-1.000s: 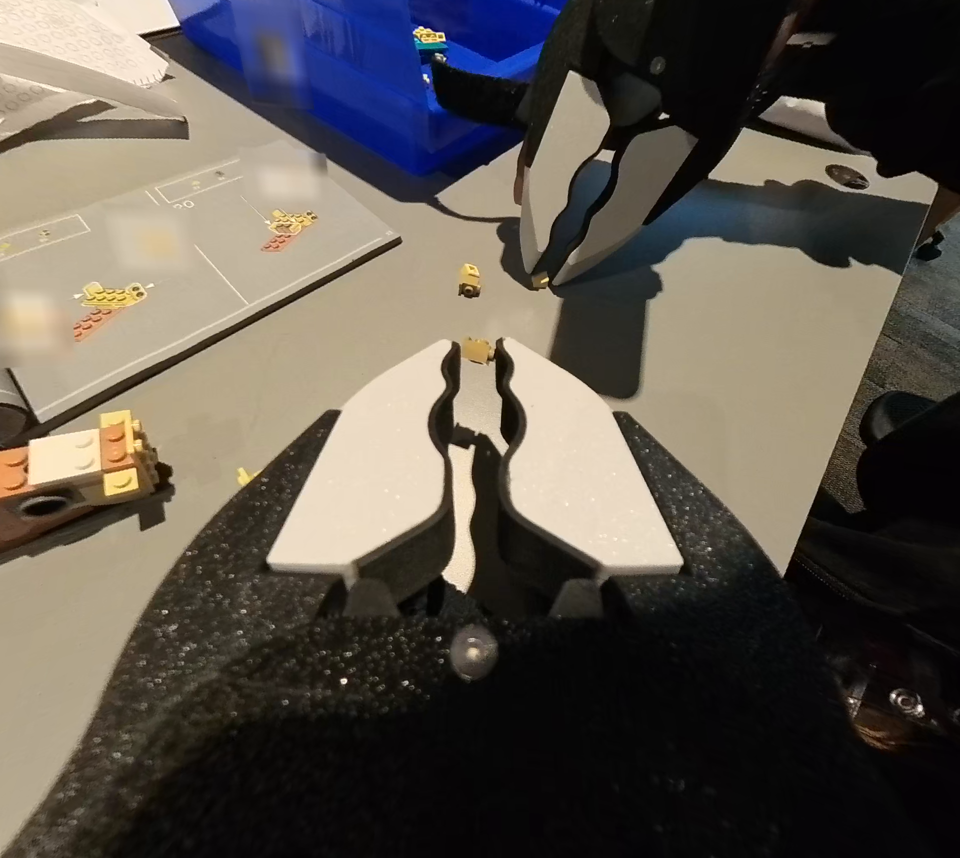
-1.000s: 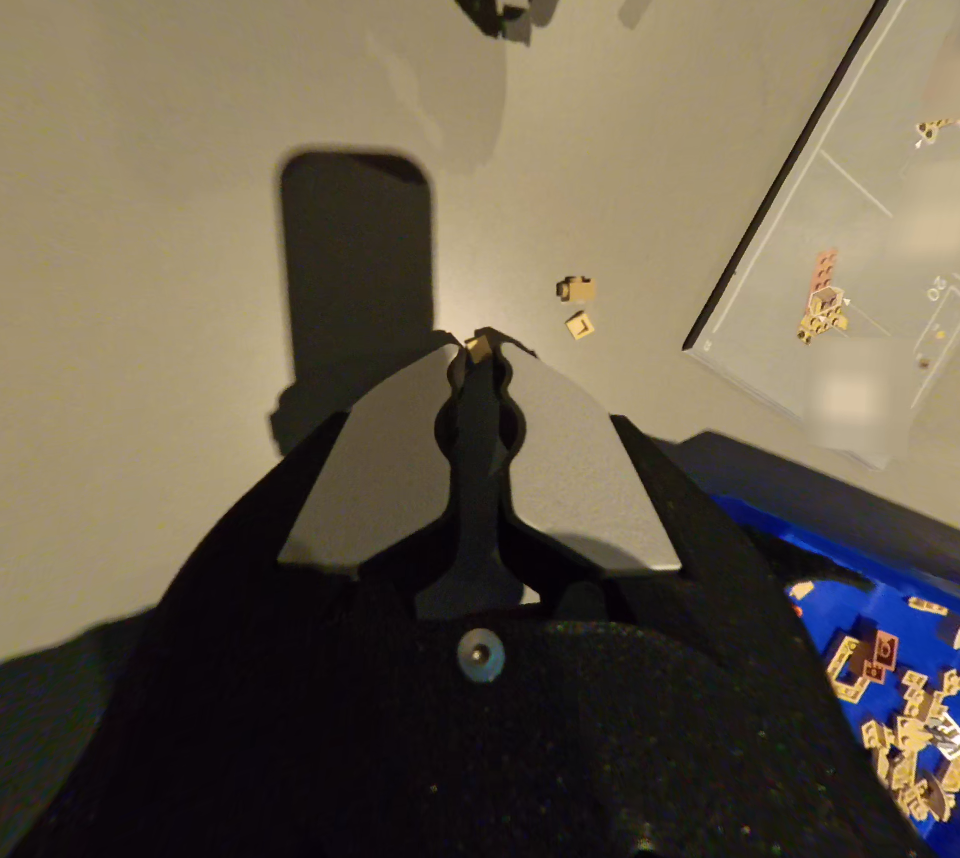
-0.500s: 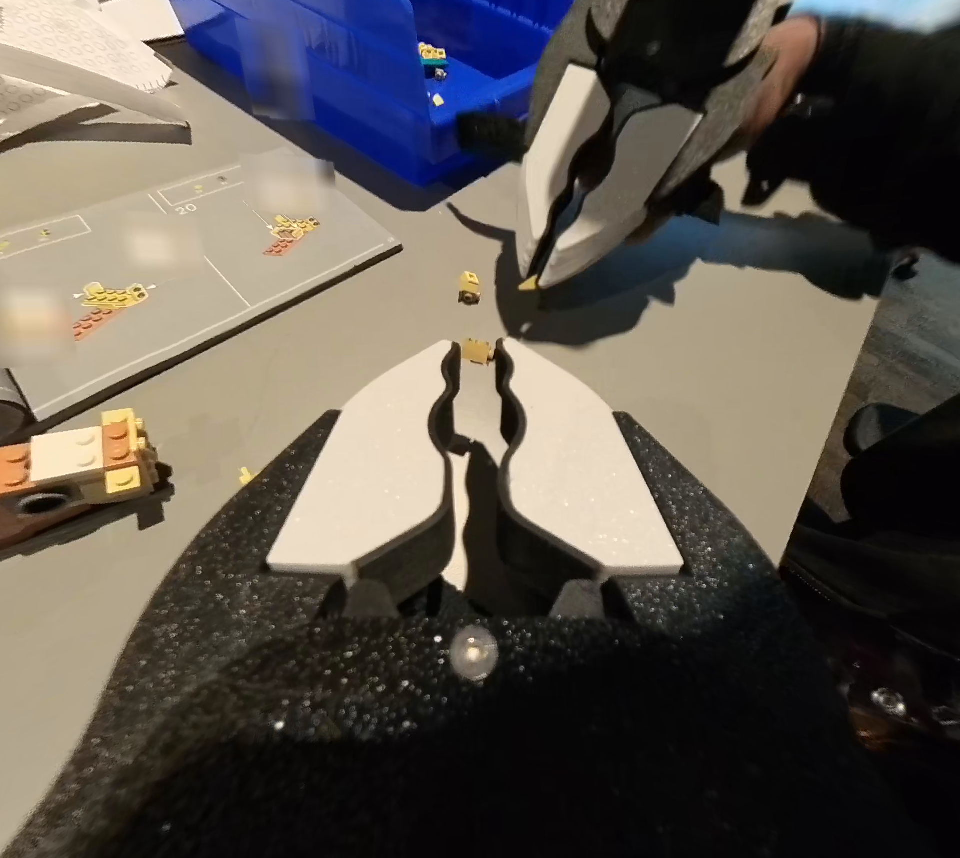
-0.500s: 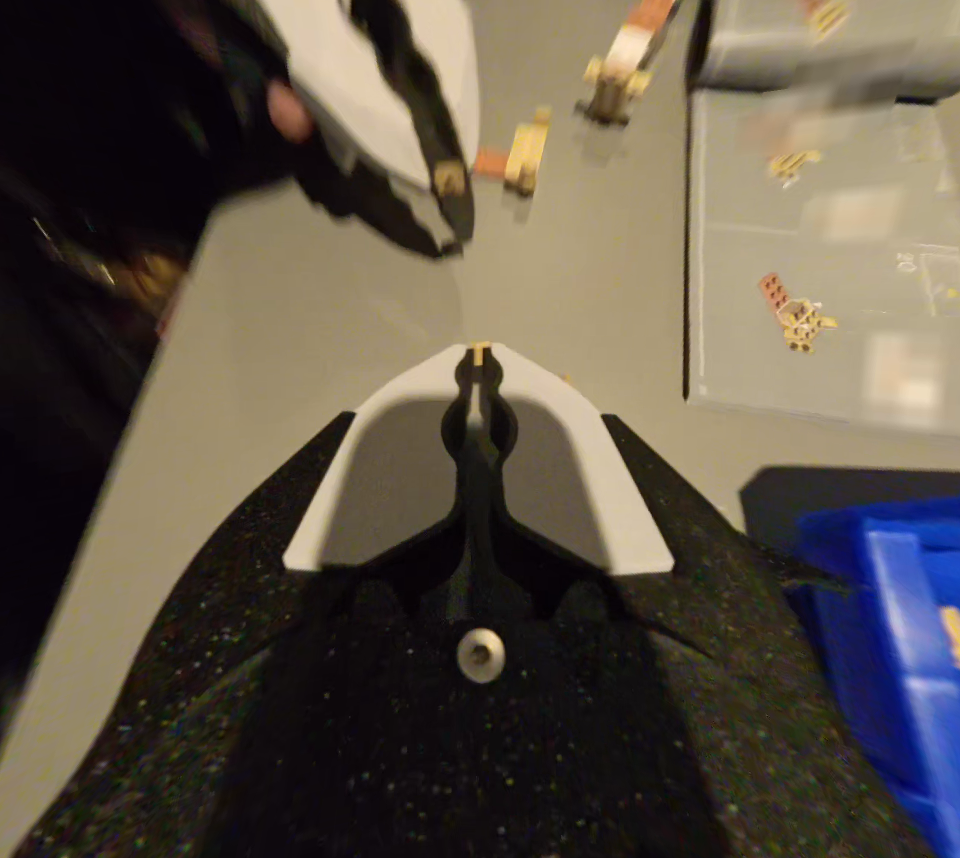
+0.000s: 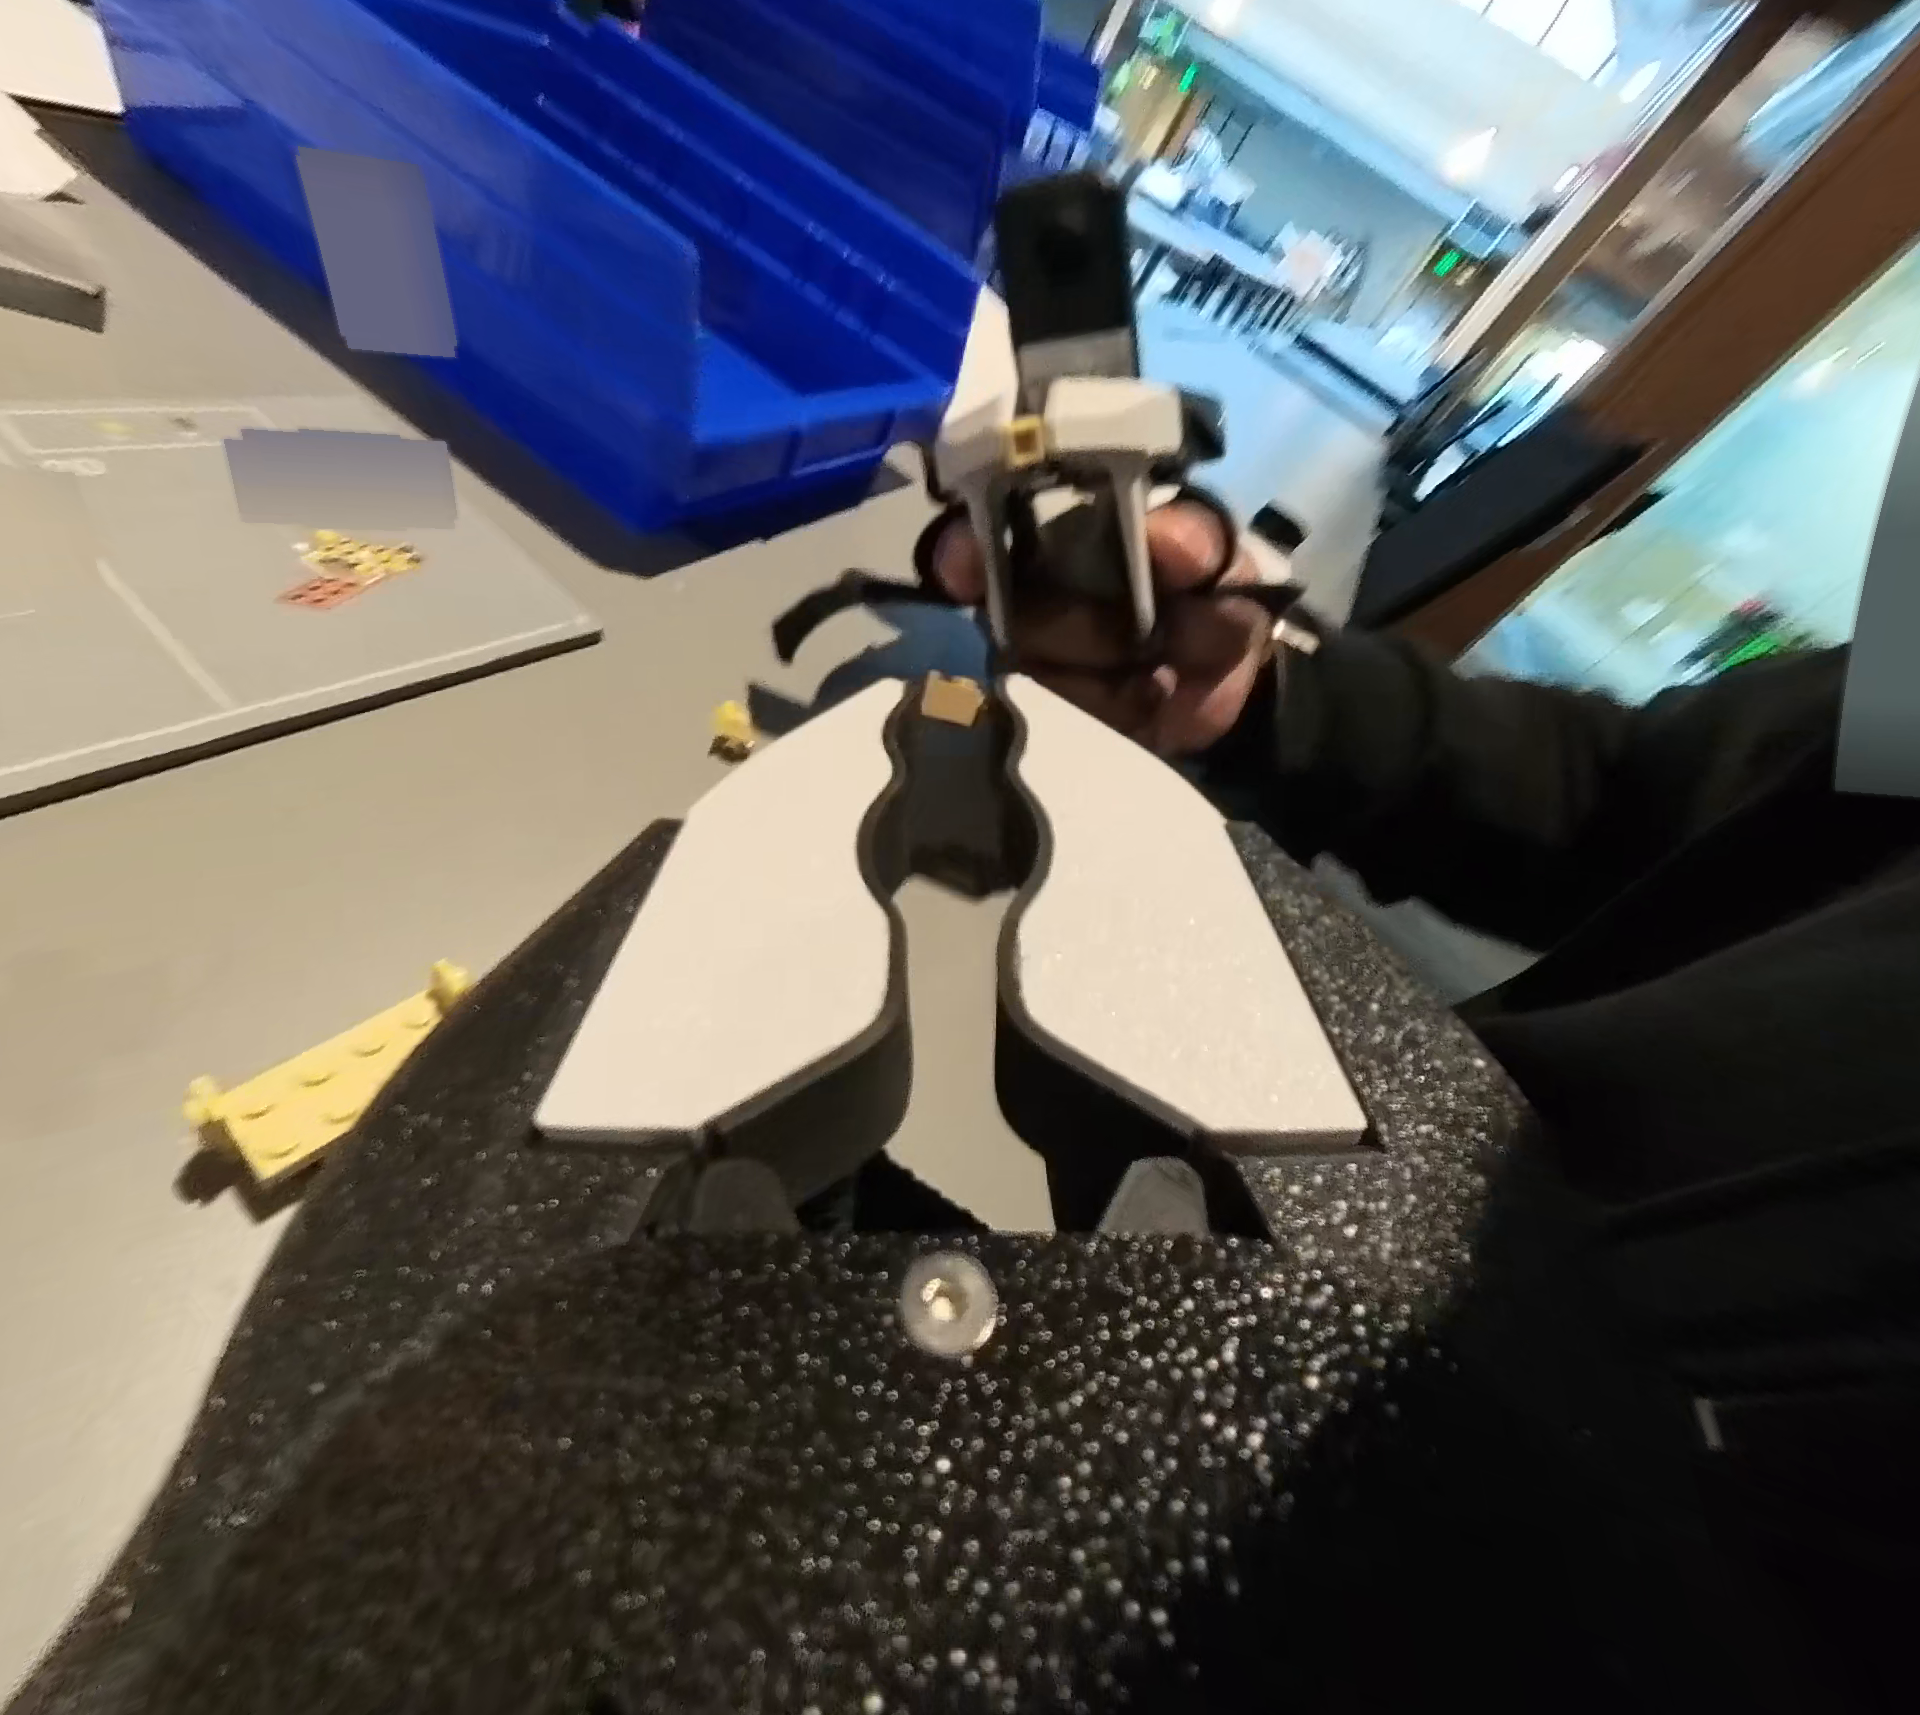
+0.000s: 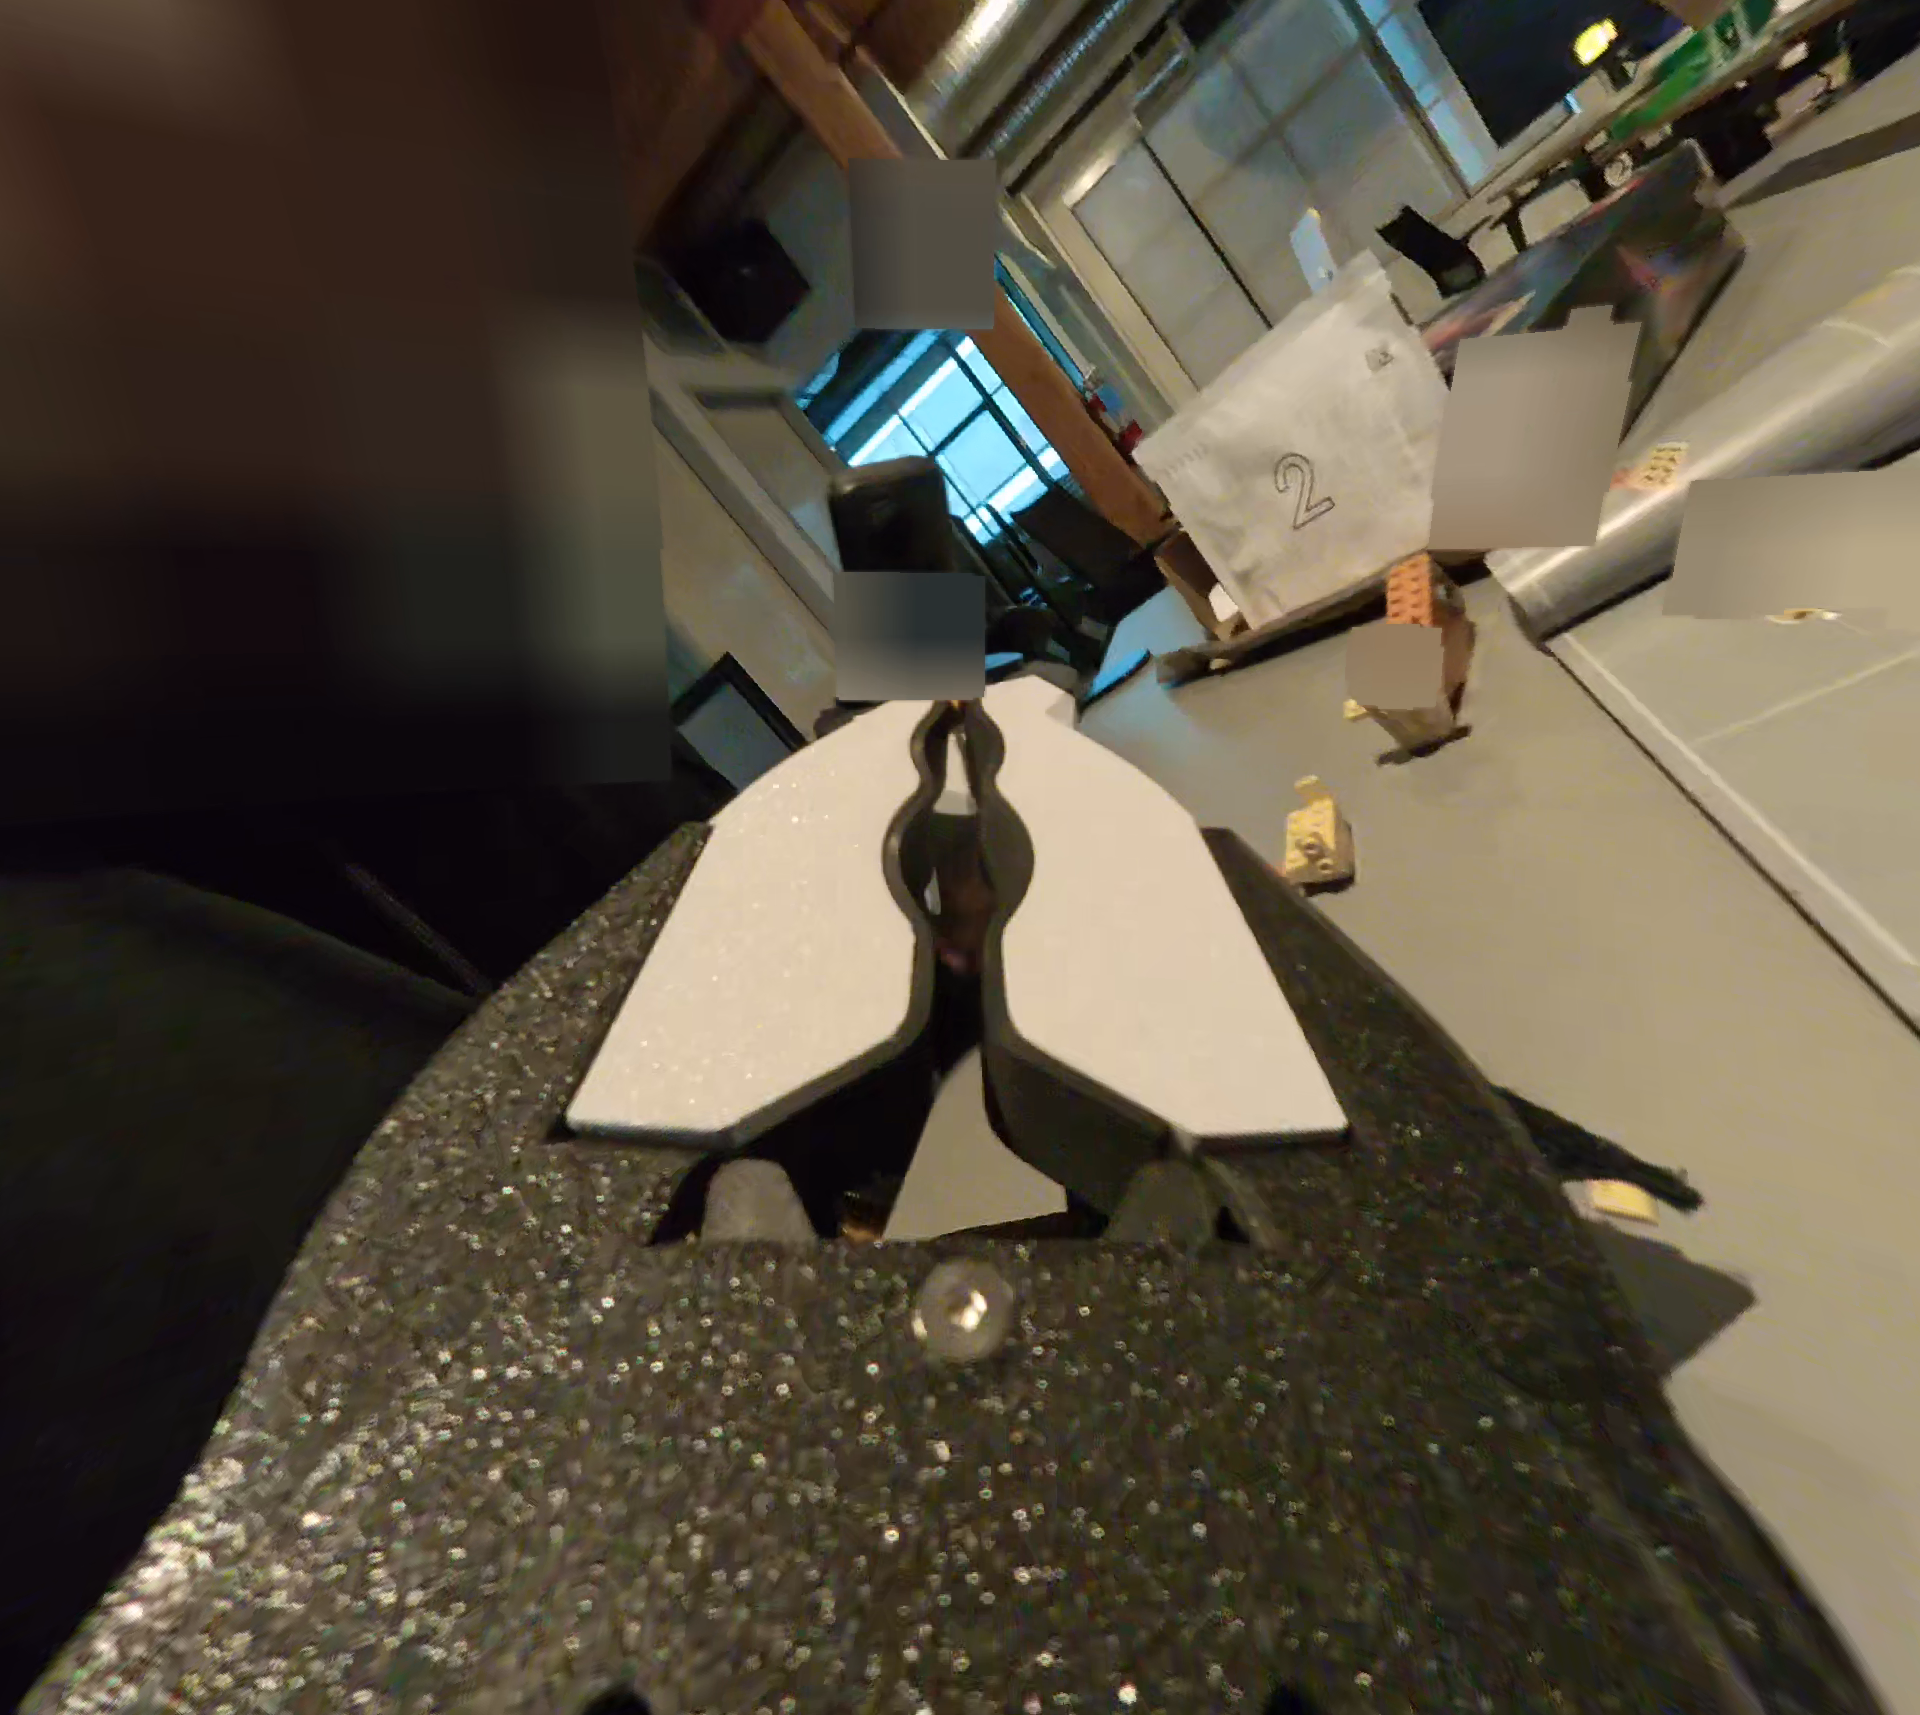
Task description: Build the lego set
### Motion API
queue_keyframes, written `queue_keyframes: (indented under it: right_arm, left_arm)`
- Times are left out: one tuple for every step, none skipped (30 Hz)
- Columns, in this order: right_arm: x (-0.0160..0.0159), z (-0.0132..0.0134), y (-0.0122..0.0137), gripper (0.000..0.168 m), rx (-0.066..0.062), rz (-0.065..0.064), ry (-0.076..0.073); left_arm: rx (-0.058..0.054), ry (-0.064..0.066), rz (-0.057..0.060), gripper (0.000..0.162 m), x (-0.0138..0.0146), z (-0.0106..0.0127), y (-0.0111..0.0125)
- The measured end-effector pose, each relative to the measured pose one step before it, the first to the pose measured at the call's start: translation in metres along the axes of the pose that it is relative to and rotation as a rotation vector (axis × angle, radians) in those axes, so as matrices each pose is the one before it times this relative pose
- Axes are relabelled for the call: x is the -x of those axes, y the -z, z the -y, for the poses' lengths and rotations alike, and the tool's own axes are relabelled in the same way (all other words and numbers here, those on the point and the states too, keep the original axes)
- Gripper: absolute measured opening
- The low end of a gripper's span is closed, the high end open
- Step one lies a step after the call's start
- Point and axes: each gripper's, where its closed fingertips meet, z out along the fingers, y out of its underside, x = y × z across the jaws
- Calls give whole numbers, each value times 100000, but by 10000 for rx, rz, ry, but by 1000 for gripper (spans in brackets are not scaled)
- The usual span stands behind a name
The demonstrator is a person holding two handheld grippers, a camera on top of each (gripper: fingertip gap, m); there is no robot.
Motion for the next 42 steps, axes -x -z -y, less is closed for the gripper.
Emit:
queue_keyframes:
  right_arm:
    - [118,-13,-133,2,-38,42,11]
    - [143,-38,-130,2,-9,43,33]
    - [131,-49,-120,2,14,41,32]
    - [103,-46,-111,2,8,37,17]
    - [79,-45,-80,2,3,33,7]
    - [69,-66,-83,2,7,20,18]
    - [34,-134,-103,2,44,-17,47]
    - [66,-198,-112,2,96,-32,101]
    - [118,-210,-147,2,114,-20,145]
    - [129,-221,-185,2,149,-46,182]
    - [91,-232,-160,2,202,-102,235]
    - [73,-232,-141,2,226,-118,250]
    - [76,-265,-157,2,240,-120,243]
    - [138,-244,-367,2,211,-131,247]
    - [92,-184,-302,2,181,-136,241]
    - [16,-193,-137,2,188,-143,251]
    - [10,-185,-94,2,180,-133,255]
    - [2,-176,-50,2,181,-121,246]
    - [19,-205,-49,2,196,-122,243]
    - [7,-230,-46,2,213,-115,222]
    - [10,-260,-84,2,222,-115,202]
    - [-33,-177,-39,2,155,-109,180]
    - [-64,-61,32,2,91,-61,126]
    - [-32,-62,83,2,83,-30,97]
    - [-53,-51,108,2,73,-47,100]
    - [-56,-43,76,2,81,-59,103]
    - [-25,-54,57,2,100,-55,112]
    - [12,-72,36,2,117,-42,125]
    - [37,-99,13,2,143,-39,139]
    - [54,-101,-4,2,153,-33,151]
    - [108,-97,-11,2,151,-3,145]
    - [134,-100,-27,2,144,14,132]
    - [92,-97,-33,2,141,-7,122]
    - [51,-85,-7,2,129,-24,106]
    - [38,-56,14,2,111,-14,90]
    - [48,-35,33,2,87,5,80]
    - [57,-12,31,2,62,14,60]
    - [42,-13,32,2,60,15,36]
    - [11,-42,16,2,71,-3,35]
    - [26,-57,10,2,74,-2,42]
    - [40,-45,12,2,65,15,38]
    - [42,-33,14,2,62,10,41]
  left_arm:
    - [-148,106,-101,12,-115,252,64]
    - [-118,59,-53,11,-66,183,62]
    - [-92,13,-20,11,-51,146,50]
    - [-87,-25,-21,11,-75,125,52]
    - [-70,-28,-28,11,-92,90,35]
    - [-58,-20,-19,11,-88,74,34]
    - [-42,-28,-34,11,-105,54,25]
    - [-38,-43,-31,11,-107,30,21]
    - [-29,-55,-21,11,-86,19,17]
    - [-2,-63,13,11,-44,-7,17]
    - [12,-79,55,11,10,-30,9]
    - [23,-117,57,11,-12,-33,6]
    - [20,-143,45,11,-40,-8,10]
    - [33,-147,57,11,-53,-13,-5]
    - [69,-163,69,11,-45,-29,-15]
    - [80,-198,94,11,-41,-49,-24]
    - [87,-224,117,11,-35,-34,-26]
    - [108,-224,121,11,-20,-58,-28]
    - [129,-215,111,11,-39,-94,-40]
    - [117,-204,84,11,-68,-78,-38]
    - [96,-176,62,12,-91,-71,-27]
    - [84,-151,42,11,-84,-68,-27]
    - [76,-129,77,12,-5,-64,-14]
    - [36,-95,30,11,-52,-30,8]
    - [38,-50,21,11,-20,-34,10]
    - [13,-42,-3,12,-39,-3,19]
    - [23,-31,-14,12,-40,-20,19]
    - [47,-30,-9,11,-22,-61,-9]
    - [67,-43,-17,11,-35,-96,-14]
    - [79,-53,-29,12,-59,-118,-34]
    - [52,-52,-16,11,-57,-89,-31]
    - [51,-51,-30,11,-86,-80,-28]
    - [59,-57,-41,11,-113,-80,-37]
    - [56,-71,9,11,-52,-83,-16]
    - [40,-84,7,11,-43,-63,-18]
    - [21,-57,-16,11,-59,-26,-7]
    - [6,-46,-41,12,-86,2,2]
    - [15,-43,-30,11,-68,-13,-16]
    - [28,-47,-16,12,-25,-35,-13]
    - [18,-51,-11,12,-12,-33,-12]
    - [9,-50,-33,12,-46,-20,14]
    - [7,-45,-34,12,-39,-25,8]
